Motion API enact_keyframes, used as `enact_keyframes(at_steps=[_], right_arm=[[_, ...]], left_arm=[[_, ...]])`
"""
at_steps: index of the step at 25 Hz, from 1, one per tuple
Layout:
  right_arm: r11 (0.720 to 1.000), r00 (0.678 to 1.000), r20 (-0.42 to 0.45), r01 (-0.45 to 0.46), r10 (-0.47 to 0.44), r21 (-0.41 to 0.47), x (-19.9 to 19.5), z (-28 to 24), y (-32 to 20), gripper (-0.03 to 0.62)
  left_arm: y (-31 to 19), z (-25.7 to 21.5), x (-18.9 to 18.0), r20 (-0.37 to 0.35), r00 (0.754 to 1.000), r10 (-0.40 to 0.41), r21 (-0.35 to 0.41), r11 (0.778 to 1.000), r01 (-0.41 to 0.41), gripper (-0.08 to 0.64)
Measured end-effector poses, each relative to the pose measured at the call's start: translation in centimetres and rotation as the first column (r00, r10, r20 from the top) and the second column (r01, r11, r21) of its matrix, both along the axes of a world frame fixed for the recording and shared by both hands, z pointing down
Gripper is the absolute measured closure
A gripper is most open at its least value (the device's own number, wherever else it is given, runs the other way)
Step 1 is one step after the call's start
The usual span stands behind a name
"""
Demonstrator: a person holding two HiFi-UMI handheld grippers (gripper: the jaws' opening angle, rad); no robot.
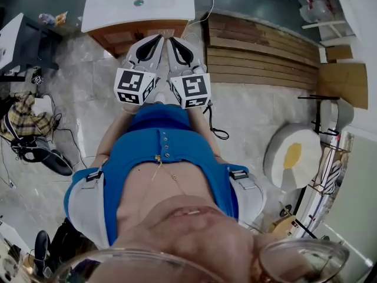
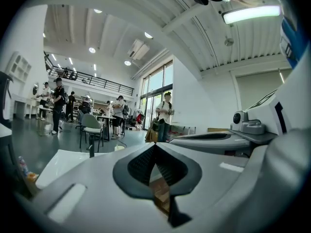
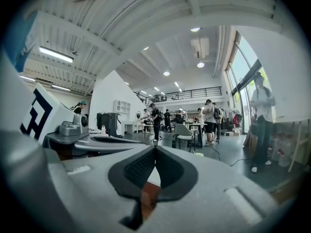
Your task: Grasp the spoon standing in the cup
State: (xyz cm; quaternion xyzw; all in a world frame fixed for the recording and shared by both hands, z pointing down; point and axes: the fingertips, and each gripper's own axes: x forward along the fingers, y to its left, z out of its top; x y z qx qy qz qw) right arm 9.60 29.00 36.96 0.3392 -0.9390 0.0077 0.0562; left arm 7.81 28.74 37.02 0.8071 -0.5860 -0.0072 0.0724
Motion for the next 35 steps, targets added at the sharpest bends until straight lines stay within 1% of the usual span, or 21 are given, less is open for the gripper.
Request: enact_keyframes(at_steps=[4, 8, 11, 15, 24, 30, 35], right_arm=[[1.0, 1.0, 0.012, 0.0, 0.0, -0.023, 0.7, 0.1, -0.5, 0.591], [1.0, 1.0, 0.01, -0.011, 0.011, -0.018, 1.0, -0.2, -1.1, 0.591], [1.0, 0.999, 0.029, -0.023, 0.023, -0.01, 0.6, -0.3, -1.5, 0.591], [0.999, 0.999, 0.03, -0.039, 0.039, -0.012, -0.2, -0.2, -2.4, 0.591], [0.997, 0.997, 0.022, -0.075, 0.075, -0.008, -4.7, -0.3, -6.9, 0.591], [0.995, 0.995, 0.007, -0.102, 0.102, -0.005, -8.3, 0.0, -10.6, 0.591], [0.993, 0.993, 0.001, -0.116, 0.116, -0.007, -10.9, 0.6, -13.3, 0.591]], left_arm=[[-0.5, 0.3, 0.7, -0.021, 1.0, 0.004, -0.019, 1.0, -0.004, 0.561], [-1.1, -0.1, 0.7, -0.028, 1.0, 0.005, -0.013, 1.0, -0.005, 0.561], [-1.5, -0.2, -0.1, -0.011, 1.0, -0.002, -0.008, 1.0, 0.002, 0.561], [-2.5, -0.3, -1.4, -0.022, 1.0, 0.004, -0.002, 1.0, -0.004, 0.561], [-7.3, -0.7, -5.4, -0.04, 0.997, 0.064, 0.021, 0.998, -0.063, 0.561], [-10.8, -0.4, -9.6, -0.045, 0.996, 0.072, 0.025, 0.997, -0.071, 0.561], [-13.3, 0.4, -11.8, -0.052, 0.994, 0.093, 0.013, 0.996, -0.093, 0.561]])
